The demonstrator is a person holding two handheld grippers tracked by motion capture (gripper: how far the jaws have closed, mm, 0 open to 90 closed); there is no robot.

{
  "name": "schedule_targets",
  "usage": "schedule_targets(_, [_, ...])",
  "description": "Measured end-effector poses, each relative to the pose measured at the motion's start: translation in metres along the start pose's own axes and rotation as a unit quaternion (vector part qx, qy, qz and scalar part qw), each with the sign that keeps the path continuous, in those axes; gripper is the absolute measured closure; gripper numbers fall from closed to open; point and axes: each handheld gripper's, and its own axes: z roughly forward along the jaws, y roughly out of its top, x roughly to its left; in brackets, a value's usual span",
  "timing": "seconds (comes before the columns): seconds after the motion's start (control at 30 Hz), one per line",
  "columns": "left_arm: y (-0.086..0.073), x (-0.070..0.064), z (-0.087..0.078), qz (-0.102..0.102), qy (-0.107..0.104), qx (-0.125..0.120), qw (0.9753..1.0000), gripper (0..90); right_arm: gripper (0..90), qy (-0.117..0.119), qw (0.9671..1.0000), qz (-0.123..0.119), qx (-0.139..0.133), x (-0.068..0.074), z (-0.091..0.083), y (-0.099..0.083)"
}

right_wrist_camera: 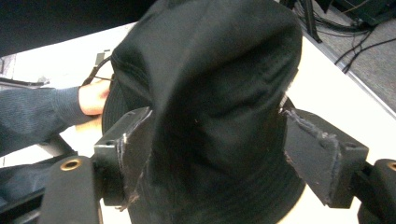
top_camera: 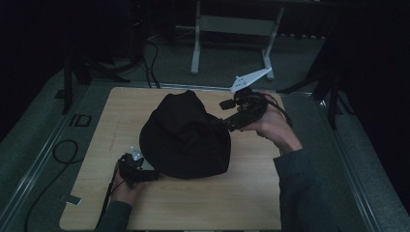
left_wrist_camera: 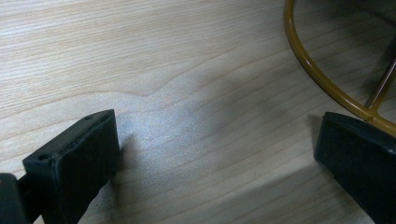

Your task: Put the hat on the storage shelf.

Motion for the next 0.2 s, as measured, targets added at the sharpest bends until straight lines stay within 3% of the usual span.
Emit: schedule_targets(0.2, [0.000,0.000,0.000,-0.002,0.000,-0.002,1.0000,0.3,21.4,-0.017,0.9997,0.012,0.009,-0.005,-0.006,-0.017])
